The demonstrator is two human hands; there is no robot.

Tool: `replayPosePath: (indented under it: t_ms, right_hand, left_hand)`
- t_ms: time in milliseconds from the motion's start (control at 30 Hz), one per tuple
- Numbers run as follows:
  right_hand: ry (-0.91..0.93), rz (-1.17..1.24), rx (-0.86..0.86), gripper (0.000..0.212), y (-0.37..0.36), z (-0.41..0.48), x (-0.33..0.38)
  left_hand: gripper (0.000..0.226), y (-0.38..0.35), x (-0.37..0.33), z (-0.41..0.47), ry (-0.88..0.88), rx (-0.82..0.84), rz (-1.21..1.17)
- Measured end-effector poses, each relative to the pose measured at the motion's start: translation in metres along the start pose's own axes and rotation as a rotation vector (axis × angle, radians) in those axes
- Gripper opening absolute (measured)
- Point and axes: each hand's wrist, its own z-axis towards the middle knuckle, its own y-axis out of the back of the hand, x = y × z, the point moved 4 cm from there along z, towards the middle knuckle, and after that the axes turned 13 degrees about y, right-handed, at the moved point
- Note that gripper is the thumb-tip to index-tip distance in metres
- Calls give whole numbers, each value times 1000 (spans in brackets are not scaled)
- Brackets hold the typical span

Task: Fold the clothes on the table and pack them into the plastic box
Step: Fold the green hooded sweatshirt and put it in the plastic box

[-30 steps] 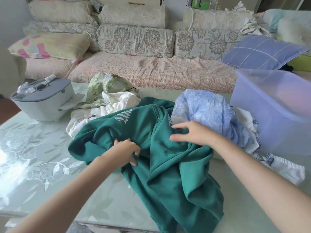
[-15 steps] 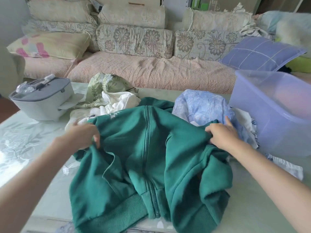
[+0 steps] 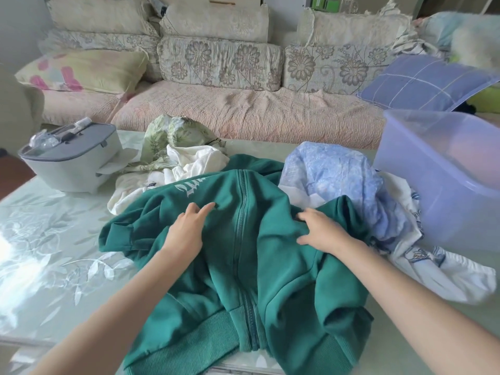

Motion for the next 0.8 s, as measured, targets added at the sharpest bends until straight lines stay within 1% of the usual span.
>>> replayPosePath:
  t_ms: [33,67,167,233,267,300,333,400,433,467,500,533,567,600,633,667,700,733,767,800]
  right_hand:
    - [-20,-35,-35,37,4,-1,-4]
    - [-47,-62,-75,35,9,-3,-10]
    - [-98,-155,-166,38,34,-10,-31]
    - [-151,-249,-179,32,59,-16,-45]
    - [-169,-280,-152,32,70,-18,-49]
    - [-175,-304,-90,34,76,-20,-47]
    - [-169,-332,6,35,79,-22,-42]
    - [-144,-365,270,35,74,-24,-29]
    - [-136,-332,398,32,70,-27,-22]
    - [-130,-255,495,30,68,-30,-15]
    - [-114,-118,525,31,69,-31,-8]
    - [-71,53,468,34,73,-29,-1]
    - [-15,199,329,36,77,-22,6]
    - [16,297,143,33,82,-13,8]
    - [19,329,-37,31,82,-1,6]
    - [-4,299,-156,32,79,10,4]
    - [-36,244,-176,39,71,18,3]
    - [-80,187,-117,47,58,26,1]
    - [-116,131,-11,52,43,31,-1]
    - [-128,69,118,50,29,34,-1]
  left_hand:
    - [82,5,1,1,-4,-27,21]
    - [84,10,3,2,-11,-62,50]
    - [86,31,13,5,-6,-140,133]
    - [83,46,27,13,3,-191,145]
    - [80,53,33,16,14,-175,151]
    - [74,58,37,18,13,-102,166]
    - [68,59,38,17,-16,38,198]
    - [54,57,31,9,-120,428,300]
    - [50,57,30,5,-128,579,341]
    - [45,59,27,1,-118,663,360]
    - [38,63,24,2,-97,685,341]
    - [33,69,17,6,-73,634,246]
    - [31,77,10,13,-32,507,90]
    - [30,83,4,20,27,337,-91]
    - [28,87,-1,26,50,165,-207]
    - [32,87,-8,31,21,42,-204]
    - [42,82,-15,34,-18,13,-126]
    - [51,70,-18,39,-43,42,-55]
    - [57,58,-18,41,-25,126,6]
    - [60,47,-19,41,-6,202,49]
